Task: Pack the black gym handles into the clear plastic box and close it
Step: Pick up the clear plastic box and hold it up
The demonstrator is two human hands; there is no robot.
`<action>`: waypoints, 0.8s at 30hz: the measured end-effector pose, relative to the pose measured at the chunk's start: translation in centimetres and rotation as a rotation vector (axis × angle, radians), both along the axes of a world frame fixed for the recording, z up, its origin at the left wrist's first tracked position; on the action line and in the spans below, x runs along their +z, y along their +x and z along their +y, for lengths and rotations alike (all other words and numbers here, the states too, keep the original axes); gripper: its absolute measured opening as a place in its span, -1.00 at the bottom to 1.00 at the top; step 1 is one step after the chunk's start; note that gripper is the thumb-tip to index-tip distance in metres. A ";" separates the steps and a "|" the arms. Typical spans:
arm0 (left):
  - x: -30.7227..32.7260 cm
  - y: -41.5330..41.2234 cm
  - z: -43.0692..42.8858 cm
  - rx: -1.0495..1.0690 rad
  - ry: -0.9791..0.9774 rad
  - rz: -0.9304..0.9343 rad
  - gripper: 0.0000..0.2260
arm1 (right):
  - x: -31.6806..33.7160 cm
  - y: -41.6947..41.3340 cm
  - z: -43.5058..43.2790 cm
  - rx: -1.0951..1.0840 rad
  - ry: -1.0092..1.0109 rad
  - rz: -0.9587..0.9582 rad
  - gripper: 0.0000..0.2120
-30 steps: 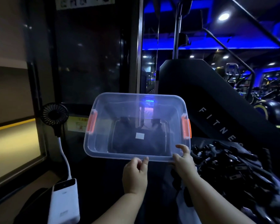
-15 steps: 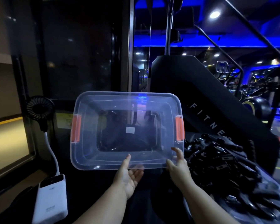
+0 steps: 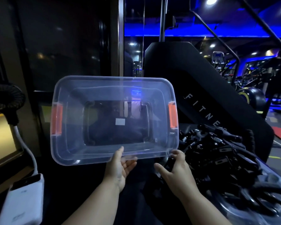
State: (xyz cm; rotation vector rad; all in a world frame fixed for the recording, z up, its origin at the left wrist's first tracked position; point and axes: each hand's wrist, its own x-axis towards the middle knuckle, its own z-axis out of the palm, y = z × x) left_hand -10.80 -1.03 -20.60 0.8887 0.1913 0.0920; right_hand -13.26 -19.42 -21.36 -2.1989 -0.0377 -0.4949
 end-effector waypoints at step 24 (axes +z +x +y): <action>-1.0 0.6 0.7 -0.048 -0.035 -0.023 -0.74 | 0.5 -1.3 0.5 0.070 -0.428 0.094 0.02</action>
